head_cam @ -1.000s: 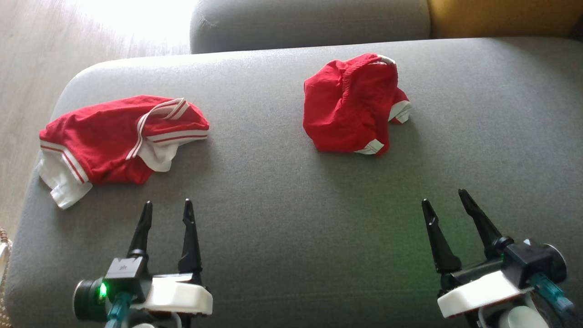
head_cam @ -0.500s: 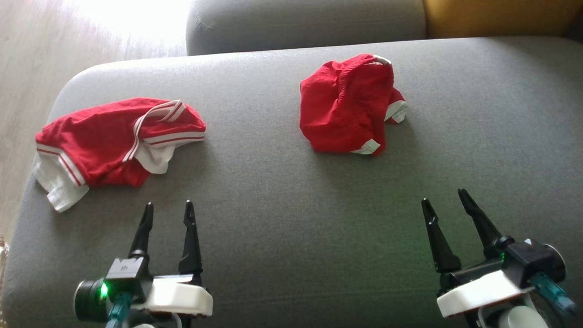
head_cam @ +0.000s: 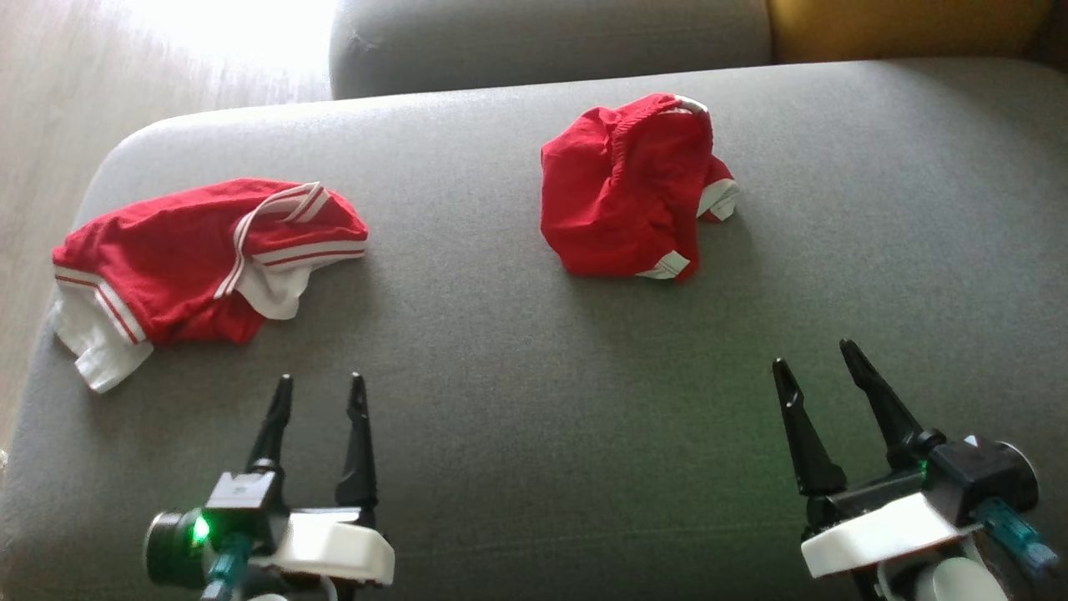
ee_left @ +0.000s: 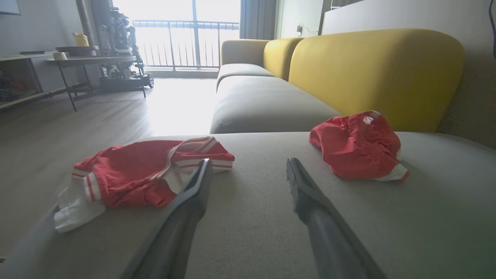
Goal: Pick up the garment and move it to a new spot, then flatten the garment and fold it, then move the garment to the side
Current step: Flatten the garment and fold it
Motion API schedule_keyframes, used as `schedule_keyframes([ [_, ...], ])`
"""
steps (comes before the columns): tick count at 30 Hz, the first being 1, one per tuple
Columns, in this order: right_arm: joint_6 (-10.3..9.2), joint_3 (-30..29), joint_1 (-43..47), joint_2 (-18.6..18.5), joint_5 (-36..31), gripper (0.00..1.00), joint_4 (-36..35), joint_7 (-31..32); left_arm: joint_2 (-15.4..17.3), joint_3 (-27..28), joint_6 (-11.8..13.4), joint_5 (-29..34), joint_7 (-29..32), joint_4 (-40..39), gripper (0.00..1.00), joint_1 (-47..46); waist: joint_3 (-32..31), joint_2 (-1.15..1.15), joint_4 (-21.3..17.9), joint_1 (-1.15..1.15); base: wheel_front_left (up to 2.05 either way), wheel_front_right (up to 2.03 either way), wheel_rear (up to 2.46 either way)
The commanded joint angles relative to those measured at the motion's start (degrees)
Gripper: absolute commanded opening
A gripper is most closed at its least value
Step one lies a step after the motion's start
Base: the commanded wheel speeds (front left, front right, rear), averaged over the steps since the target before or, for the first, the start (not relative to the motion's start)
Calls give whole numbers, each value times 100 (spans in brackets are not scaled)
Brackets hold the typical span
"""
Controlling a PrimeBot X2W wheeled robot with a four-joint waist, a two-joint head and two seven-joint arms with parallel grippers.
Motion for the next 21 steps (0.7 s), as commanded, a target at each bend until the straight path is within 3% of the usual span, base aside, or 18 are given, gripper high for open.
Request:
schedule_keyframes([
  [1,-1,139,-246,-48,3,100,-250,-38,28,139,-113,75,-33,-38,100,-314,38,0,-39,0,0,0,0],
  [12,-1,133,-633,-48,46,100,-435,-38,266,-738,-1008,814,-33,850,100,-2074,793,0,-675,0,0,0,0],
  [18,-1,119,-943,-48,134,100,-483,-38,298,-1330,-1298,1169,-33,1960,100,-3501,1347,0,-1071,0,0,0,0],
  [21,-1,99,-1108,-48,226,100,-503,-38,299,-1893,-1401,1415,2,2733,100,-4383,1688,0,-1280,0,0,0,0],
])
